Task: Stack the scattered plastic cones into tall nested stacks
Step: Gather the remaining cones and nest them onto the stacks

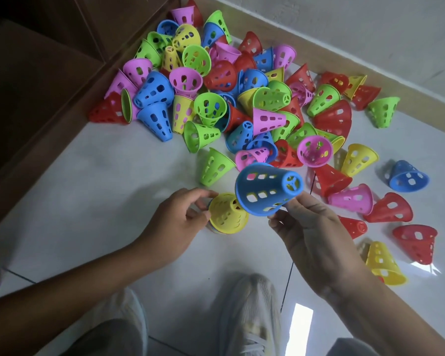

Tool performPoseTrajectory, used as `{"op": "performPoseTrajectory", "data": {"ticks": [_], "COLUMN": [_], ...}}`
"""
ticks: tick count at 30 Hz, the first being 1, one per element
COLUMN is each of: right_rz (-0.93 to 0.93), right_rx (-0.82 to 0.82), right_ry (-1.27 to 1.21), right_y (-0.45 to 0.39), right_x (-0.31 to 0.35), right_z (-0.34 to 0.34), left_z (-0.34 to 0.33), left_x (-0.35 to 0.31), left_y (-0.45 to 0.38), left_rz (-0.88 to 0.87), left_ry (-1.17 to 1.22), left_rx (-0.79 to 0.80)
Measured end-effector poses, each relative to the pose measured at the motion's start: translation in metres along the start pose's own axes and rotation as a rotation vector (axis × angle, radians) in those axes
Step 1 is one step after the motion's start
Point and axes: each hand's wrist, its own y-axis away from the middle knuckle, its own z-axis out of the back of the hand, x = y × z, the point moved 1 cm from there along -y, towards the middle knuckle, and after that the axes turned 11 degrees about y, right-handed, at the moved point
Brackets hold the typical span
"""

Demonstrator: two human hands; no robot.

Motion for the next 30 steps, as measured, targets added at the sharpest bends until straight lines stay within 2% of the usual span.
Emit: {"op": "performPoseTrajectory", "data": {"ticks": [7,15,26,30], "right_rz": [-0.025,-0.081,-0.014,0.014], "right_rx": [-0.014,-0.065,-0.109,-0.128], "right_ry": [0.15,0.272,0.492,0.567], "right_y": [-0.013,-0.027,-0.037,-0.047], "right_x": [-0.015,-0.036,-0.046,-0.04], "right_z": [-0.012,-0.018,-0.014,-0.012], "left_z": [0.012,0.041,0.103,0.118], "left_x": [0.003,0.002,-0.008,-0.005], "left_y": [-0.011,-0.026,-0.088,-0.105], "left_rz": [0.01,-0.014,-0.15,-0.143], "left_ry": [-0.105,-0.177,-0.398,-0.457], "left_rx": [0.069,0.051,-0.159,-0.212]}}
